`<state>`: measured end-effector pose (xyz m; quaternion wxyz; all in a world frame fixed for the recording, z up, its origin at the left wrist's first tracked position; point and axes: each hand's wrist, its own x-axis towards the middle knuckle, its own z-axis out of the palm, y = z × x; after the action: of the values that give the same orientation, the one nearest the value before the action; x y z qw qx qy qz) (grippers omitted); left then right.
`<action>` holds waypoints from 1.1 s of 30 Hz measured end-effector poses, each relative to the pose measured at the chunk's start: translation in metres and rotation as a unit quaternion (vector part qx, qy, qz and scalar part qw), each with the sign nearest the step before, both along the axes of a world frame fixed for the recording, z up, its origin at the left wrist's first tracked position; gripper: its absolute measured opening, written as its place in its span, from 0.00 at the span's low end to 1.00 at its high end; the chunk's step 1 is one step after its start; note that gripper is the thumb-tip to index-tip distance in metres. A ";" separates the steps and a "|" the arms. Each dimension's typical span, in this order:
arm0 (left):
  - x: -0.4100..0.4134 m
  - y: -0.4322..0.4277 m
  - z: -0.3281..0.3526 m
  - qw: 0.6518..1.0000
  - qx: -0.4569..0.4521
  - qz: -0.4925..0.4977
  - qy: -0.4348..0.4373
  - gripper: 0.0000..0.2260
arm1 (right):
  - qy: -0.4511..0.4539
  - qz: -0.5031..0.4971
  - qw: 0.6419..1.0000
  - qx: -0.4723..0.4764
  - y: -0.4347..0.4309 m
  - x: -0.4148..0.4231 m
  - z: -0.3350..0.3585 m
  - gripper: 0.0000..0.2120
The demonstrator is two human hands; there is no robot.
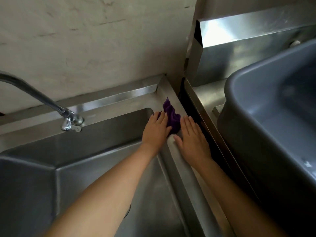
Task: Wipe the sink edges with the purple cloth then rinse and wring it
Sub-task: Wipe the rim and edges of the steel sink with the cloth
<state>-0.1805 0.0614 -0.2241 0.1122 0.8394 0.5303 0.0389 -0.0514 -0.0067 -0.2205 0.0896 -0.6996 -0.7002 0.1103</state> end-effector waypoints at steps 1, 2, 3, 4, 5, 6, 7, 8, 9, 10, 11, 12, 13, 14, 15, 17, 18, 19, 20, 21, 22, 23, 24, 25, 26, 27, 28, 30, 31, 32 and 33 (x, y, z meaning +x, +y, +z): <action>-0.001 0.001 0.000 1.000 0.009 0.001 0.006 0.25 | 0.005 -0.002 1.000 0.005 0.003 -0.001 0.000 0.30; -0.001 0.002 -0.001 1.000 0.018 0.003 0.008 0.25 | 0.015 -0.006 1.000 0.014 0.005 -0.002 0.001 0.29; -0.002 0.003 0.000 1.000 0.025 0.004 0.008 0.25 | 0.025 -0.014 0.999 0.028 0.008 -0.005 0.003 0.29; -0.002 0.003 0.001 0.999 0.030 0.004 0.009 0.25 | 0.034 -0.019 0.998 0.048 0.013 -0.008 0.005 0.29; -0.002 0.002 0.002 0.999 0.036 0.004 0.011 0.25 | 0.042 -0.018 0.996 0.074 0.018 -0.011 0.007 0.29; -0.003 0.002 0.001 0.999 0.039 0.005 0.012 0.25 | 0.050 -0.009 0.994 0.100 0.023 -0.014 0.007 0.29; -0.003 0.002 0.001 0.999 0.038 0.006 0.009 0.25 | 0.068 -0.001 0.991 0.117 0.028 -0.018 0.007 0.28; -0.004 0.002 0.001 1.000 0.028 0.007 -0.003 0.25 | 0.090 -0.002 0.988 0.122 0.033 -0.020 0.007 0.25; -0.005 0.002 0.003 1.000 0.010 0.008 -0.024 0.25 | 0.101 -0.006 0.988 0.117 0.037 -0.022 0.007 0.22; -0.007 0.003 0.005 0.998 -0.013 0.010 -0.053 0.25 | 0.089 -0.007 0.989 0.119 0.040 -0.023 0.005 0.21; -0.009 0.002 0.007 0.995 -0.043 0.013 -0.085 0.26 | 0.068 -0.004 0.990 0.124 0.041 -0.024 0.004 0.20; -0.013 0.000 0.009 0.990 -0.072 0.020 -0.119 0.27 | 0.058 -0.004 0.990 0.129 0.042 -0.024 0.002 0.19; -0.016 -0.002 0.011 0.984 -0.090 0.032 -0.150 0.28 | 0.057 -0.009 0.989 0.138 0.042 -0.025 0.001 0.18; -0.020 -0.006 0.009 0.979 -0.097 0.050 -0.174 0.29 | 0.060 -0.016 0.988 0.145 0.043 -0.025 0.001 0.17; -0.023 -0.011 0.006 0.974 -0.097 0.070 -0.190 0.29 | 0.064 -0.021 0.987 0.146 0.044 -0.025 0.002 0.16; -0.027 -0.020 -0.002 0.961 -0.102 0.102 -0.236 0.29 | 0.083 -0.029 0.986 0.139 0.045 -0.027 0.007 0.12; -0.029 -0.022 -0.004 0.946 -0.115 0.121 -0.276 0.27 | 0.095 -0.033 0.986 0.136 0.046 -0.028 0.011 0.10; -0.030 -0.023 -0.003 0.927 -0.136 0.150 -0.317 0.24 | 0.109 -0.036 0.985 0.130 0.046 -0.028 0.014 0.09; -0.031 -0.022 0.000 0.908 -0.154 0.181 -0.345 0.21 | 0.124 -0.037 0.984 0.120 0.046 -0.028 0.018 0.08; -0.031 -0.020 0.003 0.892 -0.164 0.209 -0.365 0.18 | 0.145 -0.039 0.982 0.111 0.046 -0.028 0.021 0.08; -0.032 -0.017 0.006 0.875 -0.171 0.234 -0.388 0.16 | 0.176 -0.044 0.979 0.098 0.045 -0.027 0.025 0.09; -0.032 -0.015 0.009 0.851 -0.179 0.255 -0.423 0.15 | 0.215 -0.053 0.972 0.080 0.044 -0.027 0.028 0.09; -0.032 -0.013 0.013 0.823 -0.191 0.272 -0.461 0.14 | 0.258 -0.066 0.962 0.056 0.043 -0.026 0.032 0.10; -0.031 -0.012 0.018 0.797 -0.203 0.281 -0.495 0.14 | 0.296 -0.080 0.951 0.034 0.043 -0.026 0.035 0.11; -0.030 -0.011 0.023 0.771 -0.219 0.286 -0.524 0.13 | 0.328 -0.090 0.940 0.013 0.043 -0.025 0.038 0.12; -0.029 -0.011 0.029 0.744 -0.238 0.284 -0.556 0.14 | 0.355 -0.093 0.930 -0.004 0.044 -0.025 0.041 0.13; -0.028 -0.011 0.035 0.712 -0.256 0.281 -0.590 0.14 | 0.378 -0.087 0.922 -0.018 0.044 -0.025 0.045 0.14; -0.027 -0.011 0.046 0.633 -0.299 0.260 -0.665 0.15 | 0.405 -0.066 0.911 -0.029 0.045 -0.026 0.054 0.16; -0.027 -0.010 0.048 0.598 -0.321 0.246 -0.692 0.15 | 0.404 -0.059 0.912 -0.026 0.046 -0.026 0.059 0.17; -0.027 -0.009 0.049 0.564 -0.342 0.236 -0.714 0.15 | 0.394 -0.057 0.917 -0.019 0.048 -0.025 0.062 0.19; -0.027 -0.009 0.051 0.539 -0.361 0.232 -0.725 0.15 | 0.381 -0.060 0.923 -0.012 0.049 -0.024 0.065 0.21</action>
<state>-0.2071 0.0520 -0.1734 0.7389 0.2605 0.4127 0.4647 -0.0758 0.0428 -0.1556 0.3475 -0.6468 -0.5685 0.3712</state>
